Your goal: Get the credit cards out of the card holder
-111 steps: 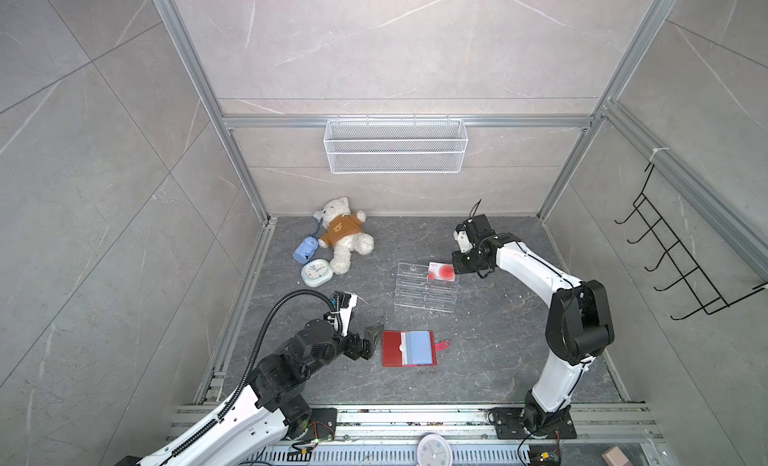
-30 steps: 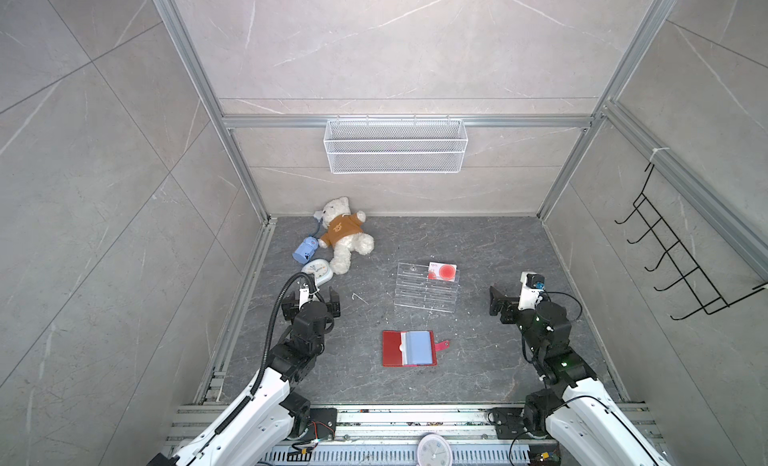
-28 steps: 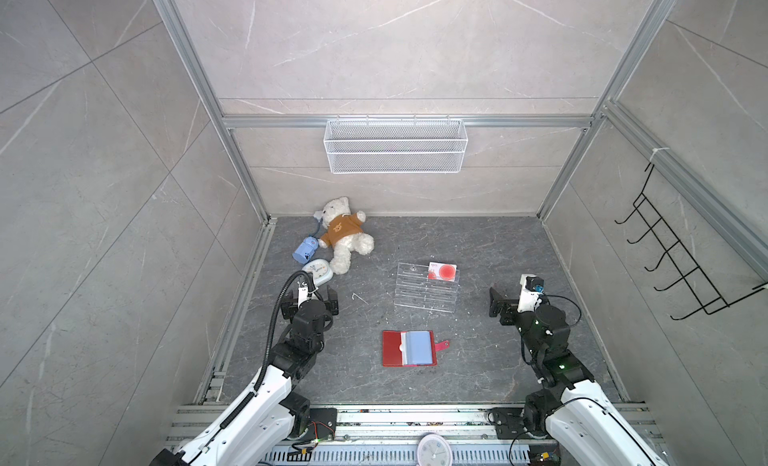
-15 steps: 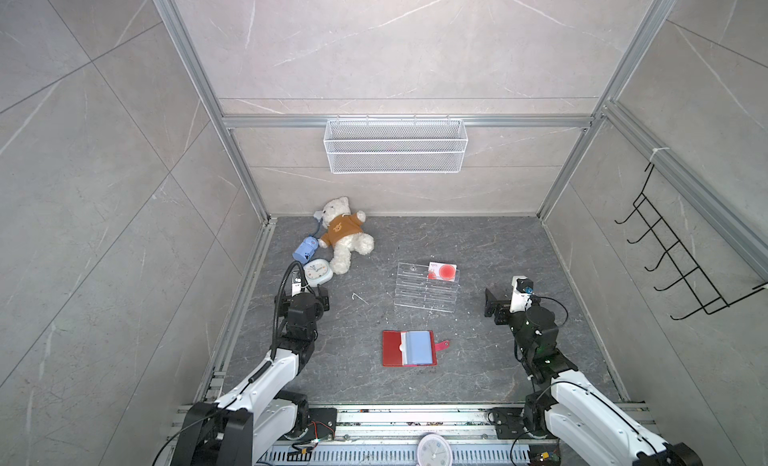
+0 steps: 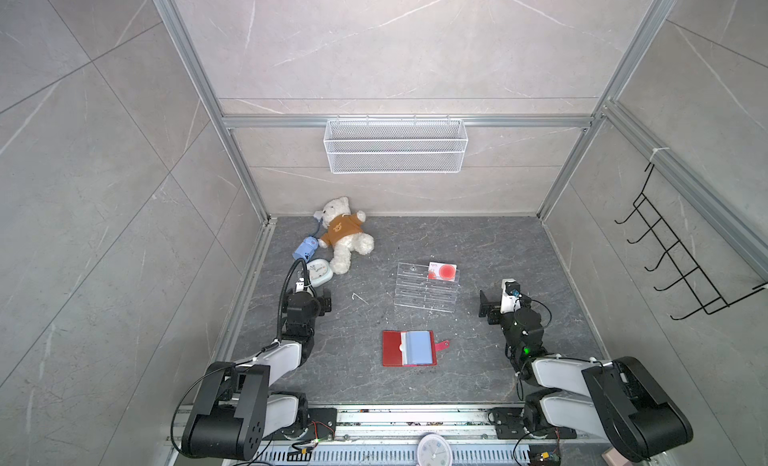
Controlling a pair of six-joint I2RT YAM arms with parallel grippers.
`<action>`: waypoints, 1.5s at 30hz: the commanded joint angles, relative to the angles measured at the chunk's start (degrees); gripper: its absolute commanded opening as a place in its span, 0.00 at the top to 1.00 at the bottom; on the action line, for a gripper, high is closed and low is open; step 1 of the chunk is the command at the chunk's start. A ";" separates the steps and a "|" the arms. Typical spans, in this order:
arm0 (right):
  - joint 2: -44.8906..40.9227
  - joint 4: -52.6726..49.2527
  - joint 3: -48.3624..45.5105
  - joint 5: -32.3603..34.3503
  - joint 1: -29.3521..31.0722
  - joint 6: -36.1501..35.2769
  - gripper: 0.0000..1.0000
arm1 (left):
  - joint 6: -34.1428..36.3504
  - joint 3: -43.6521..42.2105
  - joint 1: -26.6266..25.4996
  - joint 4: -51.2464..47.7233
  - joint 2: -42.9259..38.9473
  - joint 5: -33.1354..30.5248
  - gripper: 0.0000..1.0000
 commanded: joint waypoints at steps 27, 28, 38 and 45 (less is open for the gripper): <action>13.78 1.49 9.17 -3.85 -12.02 8.43 0.00 | -2.14 4.89 11.48 8.25 13.29 16.66 0.00; 13.69 0.91 9.32 -3.85 -12.01 8.49 0.00 | -2.22 4.98 11.47 8.25 13.29 16.76 0.00; 13.67 -5.08 12.52 -3.97 -11.42 6.95 0.00 | -2.22 5.09 11.65 8.14 13.38 16.93 0.00; 13.91 -5.88 13.22 -0.82 -9.49 5.71 0.00 | -2.22 5.02 11.71 8.06 13.31 16.94 0.00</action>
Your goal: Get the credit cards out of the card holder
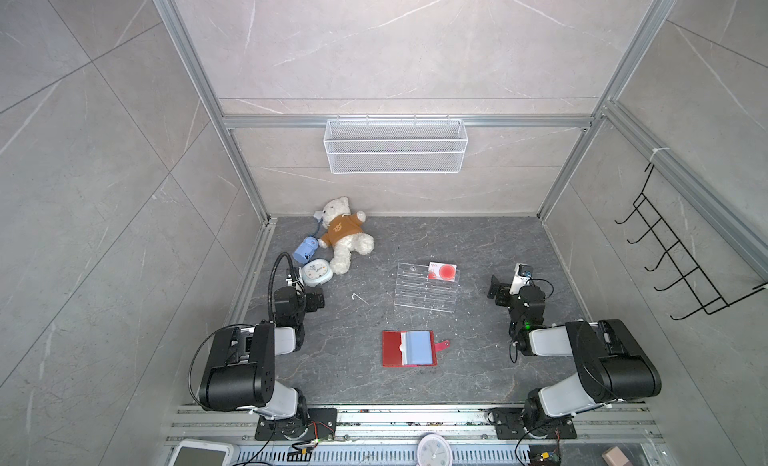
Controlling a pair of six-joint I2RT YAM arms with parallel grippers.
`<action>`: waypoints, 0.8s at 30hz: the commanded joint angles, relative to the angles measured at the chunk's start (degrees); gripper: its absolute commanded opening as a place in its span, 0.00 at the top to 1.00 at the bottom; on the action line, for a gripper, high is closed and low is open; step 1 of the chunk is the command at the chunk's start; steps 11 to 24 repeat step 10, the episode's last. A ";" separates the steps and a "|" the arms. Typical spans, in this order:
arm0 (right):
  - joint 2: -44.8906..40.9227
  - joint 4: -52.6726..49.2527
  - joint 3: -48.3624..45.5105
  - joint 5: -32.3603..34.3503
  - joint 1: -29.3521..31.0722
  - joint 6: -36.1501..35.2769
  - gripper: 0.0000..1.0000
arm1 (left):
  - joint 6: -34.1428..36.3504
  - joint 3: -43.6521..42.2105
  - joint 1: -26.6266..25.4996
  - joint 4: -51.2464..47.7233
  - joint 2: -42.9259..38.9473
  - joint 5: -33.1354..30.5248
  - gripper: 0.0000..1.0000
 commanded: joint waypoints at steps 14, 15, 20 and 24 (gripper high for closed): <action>-0.38 -1.89 1.43 2.11 1.29 -1.16 0.00 | -0.70 1.57 0.31 1.25 0.20 0.69 0.00; -0.38 -1.89 1.43 2.11 1.29 -1.16 0.00 | -0.70 1.57 0.31 1.25 0.20 0.69 0.00; -0.38 -1.89 1.43 2.11 1.29 -1.16 0.00 | -0.70 1.57 0.31 1.25 0.20 0.69 0.00; -0.38 -1.89 1.43 2.11 1.29 -1.16 0.00 | -0.70 1.57 0.31 1.25 0.20 0.69 0.00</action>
